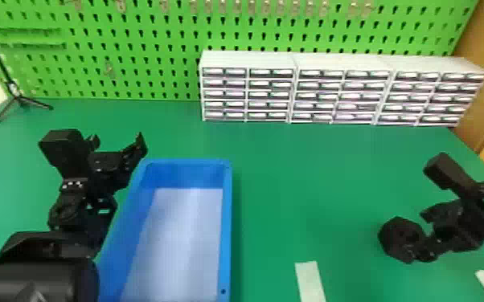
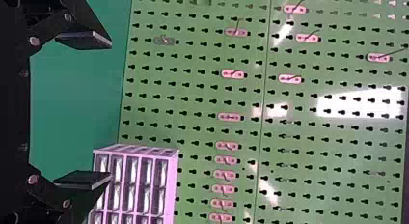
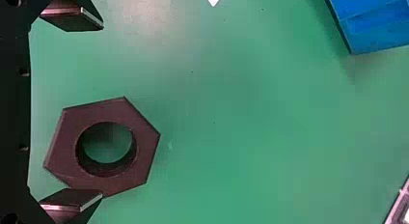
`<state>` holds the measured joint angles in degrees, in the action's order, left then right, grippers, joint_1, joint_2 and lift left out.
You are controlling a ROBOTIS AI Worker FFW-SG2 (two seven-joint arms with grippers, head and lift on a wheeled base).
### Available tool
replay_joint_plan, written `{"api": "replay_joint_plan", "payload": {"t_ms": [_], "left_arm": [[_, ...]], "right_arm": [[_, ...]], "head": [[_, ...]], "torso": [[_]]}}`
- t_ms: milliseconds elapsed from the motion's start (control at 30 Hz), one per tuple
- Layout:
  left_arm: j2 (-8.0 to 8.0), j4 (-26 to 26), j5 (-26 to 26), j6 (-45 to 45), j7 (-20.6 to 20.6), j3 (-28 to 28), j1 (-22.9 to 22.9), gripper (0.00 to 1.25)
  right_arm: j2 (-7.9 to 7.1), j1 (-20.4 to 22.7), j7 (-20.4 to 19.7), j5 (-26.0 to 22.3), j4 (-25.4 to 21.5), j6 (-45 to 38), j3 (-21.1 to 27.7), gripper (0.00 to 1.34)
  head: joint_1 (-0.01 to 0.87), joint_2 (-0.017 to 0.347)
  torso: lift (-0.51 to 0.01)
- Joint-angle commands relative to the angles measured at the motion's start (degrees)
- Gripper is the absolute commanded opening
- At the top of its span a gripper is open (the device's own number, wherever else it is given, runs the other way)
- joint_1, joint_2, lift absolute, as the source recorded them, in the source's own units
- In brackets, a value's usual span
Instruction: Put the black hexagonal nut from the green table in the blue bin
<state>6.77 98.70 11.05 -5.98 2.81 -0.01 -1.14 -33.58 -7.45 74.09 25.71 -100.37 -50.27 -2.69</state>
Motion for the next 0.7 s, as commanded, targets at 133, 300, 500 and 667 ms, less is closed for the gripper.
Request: {"api": "replay_joint_plan", "payload": {"t_ms": [133, 300, 500, 667], "left_arm": [[0.0, 0.0, 0.2, 0.0, 0.0, -0.08, 0.08, 0.95], [0.0, 0.0, 0.2, 0.0, 0.0, -0.17, 0.08, 0.95], [0.0, 0.0, 0.28, 0.0, 0.0, -0.34, -0.09, 0.95], [0.0, 0.0, 0.37, 0.0, 0.0, -0.43, -0.09, 0.95]], "right_arm": [[0.36, -0.55, 0.18, 1.18, 0.0, 0.0, -3.55, 1.25], [0.62, -0.72, 0.53, 2.76, 0.27, -0.18, -5.49, 1.25], [1.15, -1.6, 0.8, 5.05, 1.85, 0.0, -8.04, 1.25], [1.5, -2.39, 0.8, 5.75, 3.96, 0.7, -8.92, 1.25]], "head": [[0.683, 0.028], [0.683, 0.028], [0.683, 0.028], [0.683, 0.028]], "torso": [[-0.096], [-0.096], [-0.096], [-0.096]]}}
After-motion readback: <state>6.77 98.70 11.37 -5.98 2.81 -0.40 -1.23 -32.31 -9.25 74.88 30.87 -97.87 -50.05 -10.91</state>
